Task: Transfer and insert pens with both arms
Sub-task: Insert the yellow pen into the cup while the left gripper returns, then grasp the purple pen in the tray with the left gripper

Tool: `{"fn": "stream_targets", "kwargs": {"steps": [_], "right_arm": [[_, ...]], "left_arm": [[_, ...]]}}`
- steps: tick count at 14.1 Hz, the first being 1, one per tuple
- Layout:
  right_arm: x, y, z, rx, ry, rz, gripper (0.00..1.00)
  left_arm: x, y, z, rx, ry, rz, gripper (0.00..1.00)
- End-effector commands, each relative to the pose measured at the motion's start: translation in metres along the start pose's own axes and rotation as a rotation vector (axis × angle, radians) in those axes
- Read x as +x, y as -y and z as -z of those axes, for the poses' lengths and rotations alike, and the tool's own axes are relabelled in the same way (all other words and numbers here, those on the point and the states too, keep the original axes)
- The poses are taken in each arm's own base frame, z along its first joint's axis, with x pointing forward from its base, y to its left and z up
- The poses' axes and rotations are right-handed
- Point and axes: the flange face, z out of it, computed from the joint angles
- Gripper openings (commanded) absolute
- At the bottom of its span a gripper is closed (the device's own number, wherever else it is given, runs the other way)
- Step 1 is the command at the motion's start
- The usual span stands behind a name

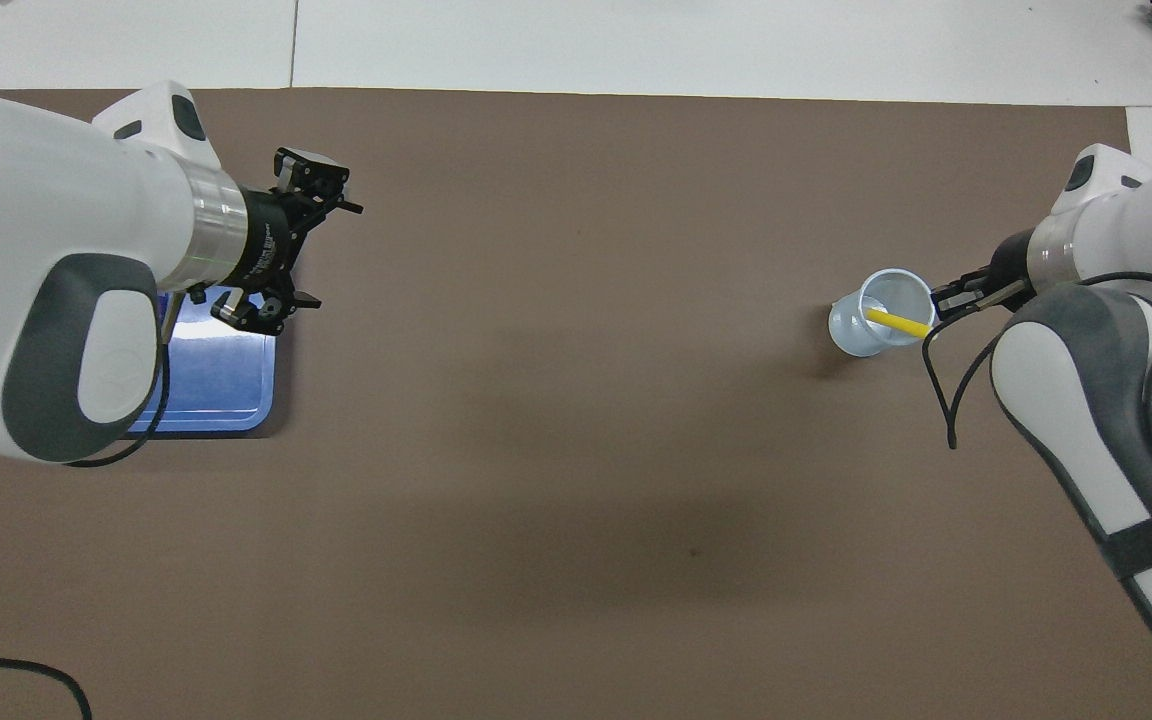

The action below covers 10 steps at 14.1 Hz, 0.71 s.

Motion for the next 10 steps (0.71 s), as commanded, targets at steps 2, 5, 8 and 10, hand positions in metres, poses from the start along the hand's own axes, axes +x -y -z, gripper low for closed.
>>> {"fn": "stream_targets", "kwargs": {"steps": [2,5,8,10], "right_arm": [[-0.002,-0.005,-0.001,-0.021,0.002,-0.037,0.36],[-0.003,-0.002,0.032,-0.014,0.028,-0.082,0.78],[-0.017,0.003,0.079,-0.015,0.029,-0.094,1.00],[-0.027,0.007,0.097,-0.015,0.032,-0.111,1.00]], "left_arm": [[0.071,0.058,0.008,0.050,-0.013,-0.320,1.00],[0.098,0.075,-0.001,0.158,-0.075,-0.597,1.00],[0.126,0.085,-0.013,0.219,-0.104,-0.789,1.00],[0.143,0.089,-0.023,0.225,-0.097,-0.875,1.00]]}}
